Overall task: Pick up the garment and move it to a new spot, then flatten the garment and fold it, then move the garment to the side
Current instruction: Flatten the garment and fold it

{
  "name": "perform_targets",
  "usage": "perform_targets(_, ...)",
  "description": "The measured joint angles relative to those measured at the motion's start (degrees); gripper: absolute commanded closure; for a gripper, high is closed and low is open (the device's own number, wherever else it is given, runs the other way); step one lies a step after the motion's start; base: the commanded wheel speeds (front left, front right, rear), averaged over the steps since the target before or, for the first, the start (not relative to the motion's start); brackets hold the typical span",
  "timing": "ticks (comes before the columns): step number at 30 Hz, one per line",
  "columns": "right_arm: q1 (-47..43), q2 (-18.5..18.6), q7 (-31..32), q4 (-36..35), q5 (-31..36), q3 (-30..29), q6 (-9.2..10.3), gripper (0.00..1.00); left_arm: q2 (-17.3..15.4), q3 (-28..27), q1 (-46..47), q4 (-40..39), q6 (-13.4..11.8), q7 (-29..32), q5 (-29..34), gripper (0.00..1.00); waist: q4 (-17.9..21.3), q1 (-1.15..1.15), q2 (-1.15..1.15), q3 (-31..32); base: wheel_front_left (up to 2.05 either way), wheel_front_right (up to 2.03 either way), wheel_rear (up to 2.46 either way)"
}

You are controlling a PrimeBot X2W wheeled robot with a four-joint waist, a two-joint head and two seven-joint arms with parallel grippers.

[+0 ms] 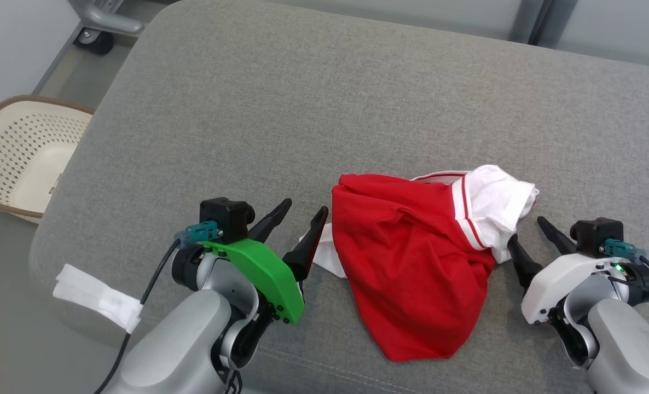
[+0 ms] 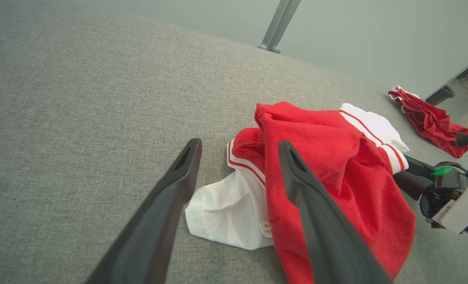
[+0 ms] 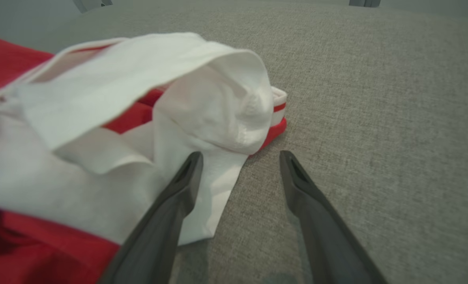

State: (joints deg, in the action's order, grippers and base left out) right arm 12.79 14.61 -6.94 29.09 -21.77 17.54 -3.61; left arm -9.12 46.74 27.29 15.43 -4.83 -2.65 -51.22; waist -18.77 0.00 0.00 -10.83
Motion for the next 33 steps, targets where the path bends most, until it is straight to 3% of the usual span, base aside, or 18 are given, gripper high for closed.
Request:
perform_targets(11, 2.5, 0.8, 0.5, 3.0, -2.2, -0.6, -1.59, 0.00, 0.1, 0.8, -2.0, -4.1, -0.7, -0.7, 0.2, 0.00, -1.2, 0.00, 0.00, -1.2, 0.00, 0.00, 0.00)
perform_targets(12, 2.7, 0.9, 0.7, 3.4, -2.6, -0.8, -1.83, 0.14, 0.3, 1.0, -2.2, -4.5, -0.7, -1.0, 0.5, 0.00, -1.4, 0.00, 0.00, -1.3, 0.00, 0.00, 0.00)
perform_targets(13, 2.9, 1.0, 0.7, 3.7, -2.9, -0.8, -1.88, 0.55, 0.5, 1.1, -2.6, -5.0, -0.7, -1.0, 0.6, 0.00, -1.7, 0.00, 0.00, -1.5, 0.00, 0.00, 0.00)
perform_targets(14, 3.2, 1.0, 0.7, 3.8, -3.1, -0.9, -1.93, 0.66, 0.7, 1.3, -2.9, -5.4, -0.7, -1.0, 0.6, 0.00, -1.8, 0.00, 0.00, -1.6, 0.00, 0.00, 0.00)
perform_targets(15, 3.5, 1.1, 0.7, 3.9, -3.3, -0.9, -1.98, 0.89, 0.9, 1.5, -3.2, -5.7, -0.7, -1.0, 0.6, 0.00, -2.1, 0.00, 0.00, -1.8, 0.00, 0.00, 0.00)
perform_targets(16, 3.6, 1.1, 0.7, 4.1, -3.5, -0.9, -2.23, 1.00, 1.1, 1.6, -3.5, -5.9, -0.7, -1.0, 0.6, 0.00, -2.3, 0.00, 0.00, -1.9, 0.00, 0.00, 0.00)
perform_targets(27, 4.7, 2.3, -1.1, 2.6, -3.8, 1.3, -2.99, 1.00, 0.8, 0.0, -5.4, -6.8, -1.3, -2.0, 0.6, 0.00, -2.6, 0.00, 0.00, -1.7, 0.00, 0.00, 0.00)
perform_targets(33, 6.2, 6.6, -1.3, -2.2, -3.8, 3.3, -3.48, 1.00, 0.1, -1.0, -6.9, -7.3, -1.7, -2.5, 0.6, 0.00, -1.2, 0.00, 0.00, -0.7, 0.00, 0.00, 0.00)
